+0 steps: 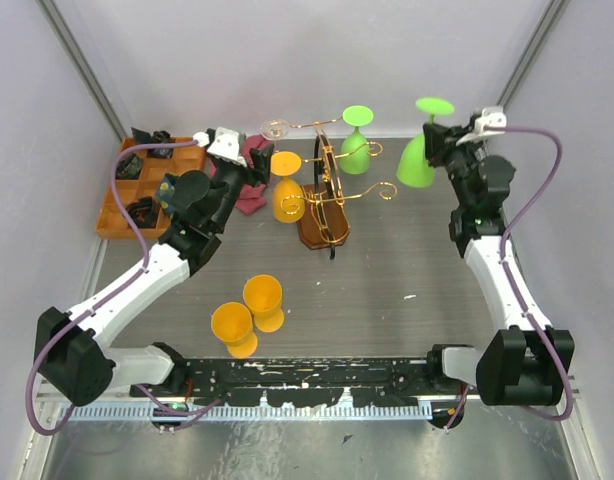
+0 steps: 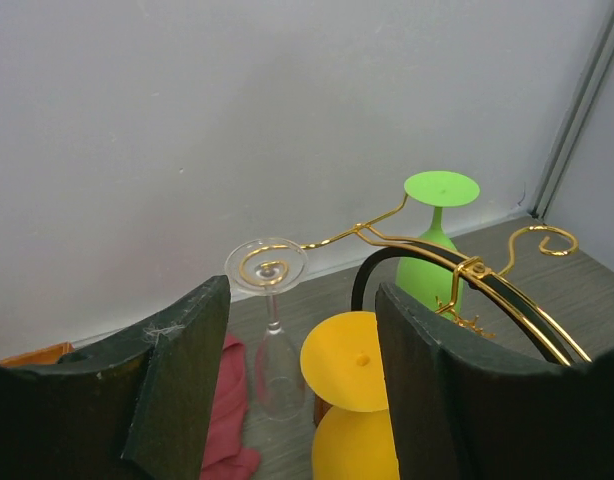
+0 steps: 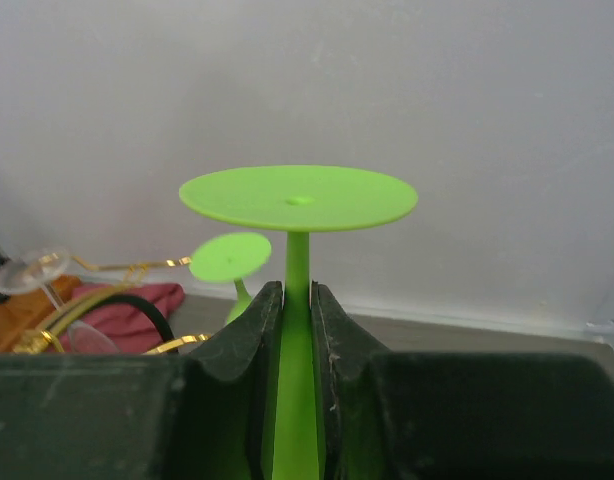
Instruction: Place the wine glass upside down on the wine glass rack
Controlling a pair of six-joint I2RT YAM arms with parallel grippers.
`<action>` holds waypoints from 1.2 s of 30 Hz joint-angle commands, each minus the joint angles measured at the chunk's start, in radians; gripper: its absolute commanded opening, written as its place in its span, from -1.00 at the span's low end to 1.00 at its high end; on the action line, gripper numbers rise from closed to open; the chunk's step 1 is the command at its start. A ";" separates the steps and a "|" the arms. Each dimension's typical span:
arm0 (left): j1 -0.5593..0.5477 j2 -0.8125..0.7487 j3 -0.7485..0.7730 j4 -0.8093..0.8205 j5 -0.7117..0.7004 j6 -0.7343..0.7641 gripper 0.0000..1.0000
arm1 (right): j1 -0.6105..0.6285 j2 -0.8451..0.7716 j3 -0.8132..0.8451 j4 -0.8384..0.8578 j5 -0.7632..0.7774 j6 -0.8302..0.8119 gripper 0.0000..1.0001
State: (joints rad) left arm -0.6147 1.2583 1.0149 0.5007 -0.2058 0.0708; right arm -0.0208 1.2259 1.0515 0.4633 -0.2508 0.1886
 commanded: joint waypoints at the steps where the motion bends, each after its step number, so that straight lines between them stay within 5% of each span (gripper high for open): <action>1: 0.022 -0.027 0.032 -0.023 -0.020 -0.055 0.33 | -0.022 -0.032 -0.147 0.224 -0.038 -0.139 -0.99; 11: 0.032 -0.052 0.035 -0.064 -0.024 -0.057 0.31 | -0.077 0.095 -0.282 0.574 -0.405 -0.024 -0.99; 20: 0.036 -0.085 0.012 -0.092 -0.050 -0.026 0.32 | -0.083 0.295 -0.223 0.768 -0.761 0.163 -0.99; 36: 0.047 -0.038 0.036 -0.081 -0.049 -0.012 0.32 | -0.071 0.399 -0.176 0.841 -0.805 0.191 -0.99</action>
State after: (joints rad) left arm -0.5716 1.2064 1.0164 0.3985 -0.2459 0.0479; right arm -0.1001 1.6073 0.8150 1.2190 -1.0412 0.3611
